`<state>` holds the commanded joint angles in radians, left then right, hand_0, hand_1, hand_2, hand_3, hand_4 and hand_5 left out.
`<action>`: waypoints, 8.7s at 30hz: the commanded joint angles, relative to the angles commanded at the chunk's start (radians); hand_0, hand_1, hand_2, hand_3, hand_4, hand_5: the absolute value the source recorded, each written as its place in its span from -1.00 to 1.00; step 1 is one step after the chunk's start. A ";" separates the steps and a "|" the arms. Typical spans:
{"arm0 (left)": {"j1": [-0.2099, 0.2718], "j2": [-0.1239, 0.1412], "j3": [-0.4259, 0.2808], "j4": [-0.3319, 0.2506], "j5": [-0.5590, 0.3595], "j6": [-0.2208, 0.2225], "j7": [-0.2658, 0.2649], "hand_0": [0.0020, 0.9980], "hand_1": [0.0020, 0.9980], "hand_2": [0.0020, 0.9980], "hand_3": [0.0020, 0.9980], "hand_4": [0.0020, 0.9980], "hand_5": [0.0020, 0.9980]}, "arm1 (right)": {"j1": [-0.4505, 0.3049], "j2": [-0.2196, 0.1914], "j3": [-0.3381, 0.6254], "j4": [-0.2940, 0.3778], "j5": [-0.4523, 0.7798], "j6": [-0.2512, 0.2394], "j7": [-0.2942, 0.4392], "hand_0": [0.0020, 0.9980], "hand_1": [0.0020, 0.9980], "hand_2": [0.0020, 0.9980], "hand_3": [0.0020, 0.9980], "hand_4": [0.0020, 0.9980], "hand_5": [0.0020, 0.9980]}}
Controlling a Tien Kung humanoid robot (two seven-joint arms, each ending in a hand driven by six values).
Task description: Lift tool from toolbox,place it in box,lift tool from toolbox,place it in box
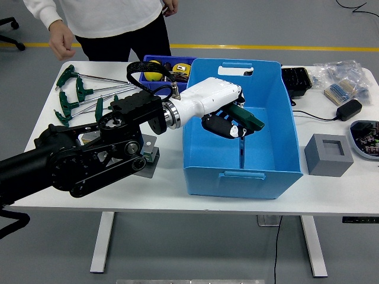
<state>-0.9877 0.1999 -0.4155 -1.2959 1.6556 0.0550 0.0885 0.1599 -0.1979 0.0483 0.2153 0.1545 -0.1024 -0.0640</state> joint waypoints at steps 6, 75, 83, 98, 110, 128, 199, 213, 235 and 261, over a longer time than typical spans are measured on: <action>-0.001 -0.007 -0.001 0.010 -0.039 0.017 -0.047 -0.08 0.16 0.39 0.39 0.93 0.31 | 0.003 -0.002 0.002 0.000 -0.001 0.000 0.000 0.55 0.52 0.60 0.32 0.78 0.55; 0.133 0.361 -0.089 0.241 0.362 -0.121 -0.189 0.37 0.25 0.25 0.20 0.90 0.82 | -0.006 0.004 -0.005 -0.005 0.022 -0.003 0.004 0.54 0.51 0.59 0.31 0.76 0.54; 0.123 0.360 -0.053 0.260 0.394 -0.145 -0.161 0.39 0.24 0.20 0.13 0.90 0.86 | -0.006 0.004 -0.007 -0.005 0.025 -0.003 0.004 0.54 0.51 0.59 0.31 0.76 0.53; 0.117 0.360 -0.019 0.284 0.411 -0.154 -0.162 0.38 0.23 0.17 -0.09 0.88 0.93 | -0.010 0.005 -0.011 -0.004 0.029 -0.006 0.005 0.54 0.51 0.59 0.31 0.76 0.53; 0.112 0.359 -0.001 0.294 0.426 -0.158 -0.160 0.36 0.11 -0.02 -0.34 0.89 0.98 | -0.012 0.006 -0.011 -0.004 0.031 -0.008 0.005 0.54 0.51 0.59 0.31 0.76 0.53; 0.102 0.357 0.017 0.320 0.441 -0.150 -0.160 0.30 -0.35 -0.44 -0.51 0.87 1.00 | -0.006 0.003 -0.007 -0.004 0.028 -0.009 0.004 0.54 0.51 0.59 0.31 0.76 0.53; 0.213 0.091 -0.338 -0.053 0.356 0.156 -0.177 -0.50 -0.95 -0.89 -0.88 0.55 -0.58 | -0.016 0.007 -0.009 -0.004 0.031 -0.013 0.007 0.53 0.51 0.59 0.30 0.76 0.54; 0.217 -0.008 -0.167 0.084 0.252 0.030 -0.157 0.01 0.07 0.46 0.56 0.94 -0.07 | -0.009 0.004 -0.006 -0.003 0.034 -0.019 0.011 0.53 0.50 0.58 0.30 0.76 0.54; 0.336 -0.001 -0.376 0.028 0.091 0.083 -0.164 0.09 0.26 0.72 0.94 0.91 -0.02 | -0.010 0.005 -0.006 -0.003 0.034 -0.018 0.010 0.52 0.50 0.58 0.29 0.75 0.53; 0.660 -0.033 -0.906 -0.033 -0.840 0.041 -0.137 0.66 0.71 0.85 0.65 0.87 0.80 | -0.020 0.011 -0.009 -0.004 0.031 -0.018 0.013 0.52 0.50 0.58 0.28 0.74 0.52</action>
<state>-0.3280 0.1667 -1.3214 -1.3284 0.8153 0.0962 -0.0489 0.1401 -0.1865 0.0396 0.2109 0.1851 -0.1204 -0.0506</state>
